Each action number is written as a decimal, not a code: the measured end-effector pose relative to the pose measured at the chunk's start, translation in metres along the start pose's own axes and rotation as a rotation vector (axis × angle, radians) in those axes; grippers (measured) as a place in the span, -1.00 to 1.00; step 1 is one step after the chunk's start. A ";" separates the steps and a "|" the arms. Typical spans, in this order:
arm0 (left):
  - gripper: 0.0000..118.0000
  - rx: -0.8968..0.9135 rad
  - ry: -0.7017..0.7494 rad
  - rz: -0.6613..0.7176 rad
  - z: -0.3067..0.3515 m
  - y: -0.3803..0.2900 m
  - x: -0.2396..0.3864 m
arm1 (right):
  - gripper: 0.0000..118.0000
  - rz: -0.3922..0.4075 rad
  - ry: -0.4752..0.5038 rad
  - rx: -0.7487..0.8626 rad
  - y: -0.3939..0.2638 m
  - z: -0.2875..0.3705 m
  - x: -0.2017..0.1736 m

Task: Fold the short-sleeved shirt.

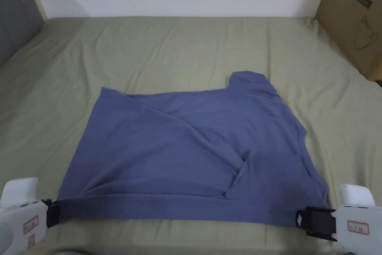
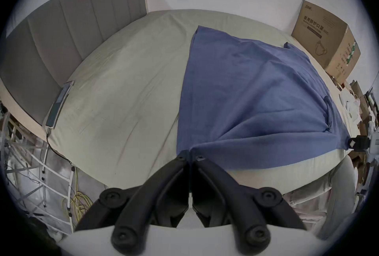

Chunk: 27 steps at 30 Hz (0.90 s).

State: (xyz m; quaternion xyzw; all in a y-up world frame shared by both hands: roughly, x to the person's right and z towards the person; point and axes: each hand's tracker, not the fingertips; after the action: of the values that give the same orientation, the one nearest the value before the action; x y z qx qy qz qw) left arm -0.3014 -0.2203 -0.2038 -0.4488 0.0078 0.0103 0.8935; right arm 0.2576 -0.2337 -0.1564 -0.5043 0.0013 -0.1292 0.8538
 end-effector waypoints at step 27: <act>-0.83 0.000 0.070 -0.121 -0.067 0.132 0.007 | -1.00 -0.011 -0.024 0.132 0.140 -0.017 -0.003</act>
State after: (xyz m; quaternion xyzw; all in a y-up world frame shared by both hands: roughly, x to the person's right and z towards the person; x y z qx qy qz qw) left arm -0.2981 -0.1945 -0.3499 -0.4487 0.0121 -0.0593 0.8917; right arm 0.2831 -0.1834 -0.2854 -0.4484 -0.0201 -0.1277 0.8844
